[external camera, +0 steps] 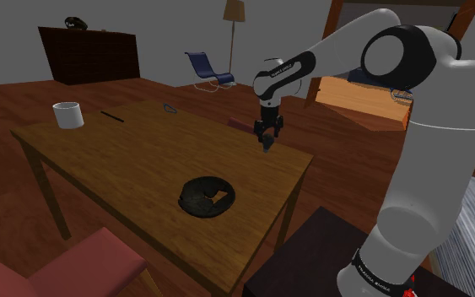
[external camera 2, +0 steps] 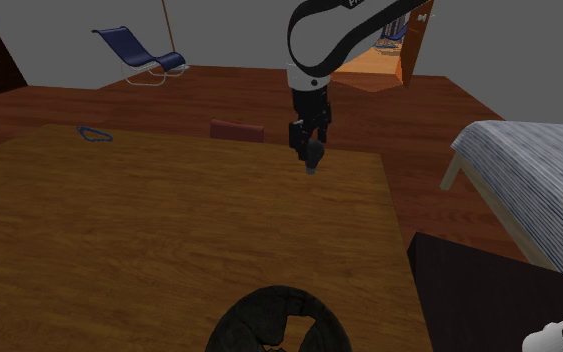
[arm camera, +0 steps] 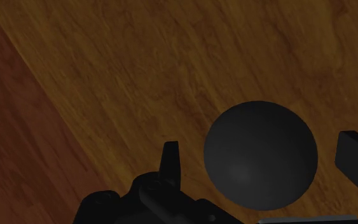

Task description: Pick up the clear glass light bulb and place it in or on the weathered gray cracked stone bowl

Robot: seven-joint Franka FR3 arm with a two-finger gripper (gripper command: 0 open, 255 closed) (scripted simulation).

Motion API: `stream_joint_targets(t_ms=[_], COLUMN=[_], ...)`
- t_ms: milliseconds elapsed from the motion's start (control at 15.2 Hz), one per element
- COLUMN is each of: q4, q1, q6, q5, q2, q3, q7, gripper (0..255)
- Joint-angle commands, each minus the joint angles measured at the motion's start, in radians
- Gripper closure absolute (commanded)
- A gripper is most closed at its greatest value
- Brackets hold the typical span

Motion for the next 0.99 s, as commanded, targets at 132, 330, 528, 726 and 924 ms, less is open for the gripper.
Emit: stream_joint_targets(t_ms=[132,330,528,726,924], q4=[0.000,0.000,0.001,0.000,0.013], q1=[0.000,0.000,0.000,0.000,0.001], q6=[0.000,0.000,0.000,0.000,-0.024], q5=[0.000,0.000,0.000,0.000,-0.001], q2=[0.000,0.000,0.000,0.000,-0.011], q3=[0.000,0.000,0.000,0.000,0.000], q7=[0.000,0.000,0.000,0.000,-0.001], gripper=[0,255,255,255,255])
